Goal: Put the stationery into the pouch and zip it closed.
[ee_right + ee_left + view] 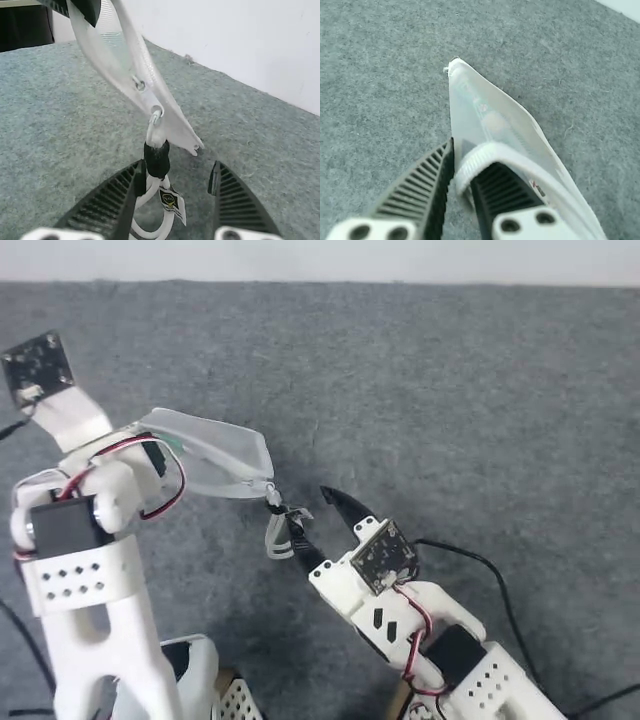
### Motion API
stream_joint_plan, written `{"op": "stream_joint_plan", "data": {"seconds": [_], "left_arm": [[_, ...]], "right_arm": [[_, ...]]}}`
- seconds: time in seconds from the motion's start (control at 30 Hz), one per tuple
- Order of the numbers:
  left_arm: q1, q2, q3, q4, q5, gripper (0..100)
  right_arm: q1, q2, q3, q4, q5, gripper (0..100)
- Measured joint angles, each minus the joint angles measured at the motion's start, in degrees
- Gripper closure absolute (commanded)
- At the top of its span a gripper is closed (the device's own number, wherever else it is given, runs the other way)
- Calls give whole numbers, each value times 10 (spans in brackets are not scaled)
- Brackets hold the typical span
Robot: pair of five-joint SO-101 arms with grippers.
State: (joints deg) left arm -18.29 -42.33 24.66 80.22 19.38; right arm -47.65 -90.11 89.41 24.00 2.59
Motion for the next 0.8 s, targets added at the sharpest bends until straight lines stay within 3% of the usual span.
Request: {"op": "stream_joint_plan", "data": {"seconds": [0.27, 0.43, 0.6, 0.8], "left_arm": [[0, -1, 0, -4, 0, 987], [0, -1, 0, -7, 0, 987], [0, -1, 0, -7, 0, 987], [0, -1, 0, -7, 0, 987]], "right_arm": [[-2, 0, 0, 0, 0, 809], [-40, 0, 0, -1, 15, 809], [-42, 33, 7, -64, 24, 809], [-46, 173, -3, -156, 25, 809]]}}
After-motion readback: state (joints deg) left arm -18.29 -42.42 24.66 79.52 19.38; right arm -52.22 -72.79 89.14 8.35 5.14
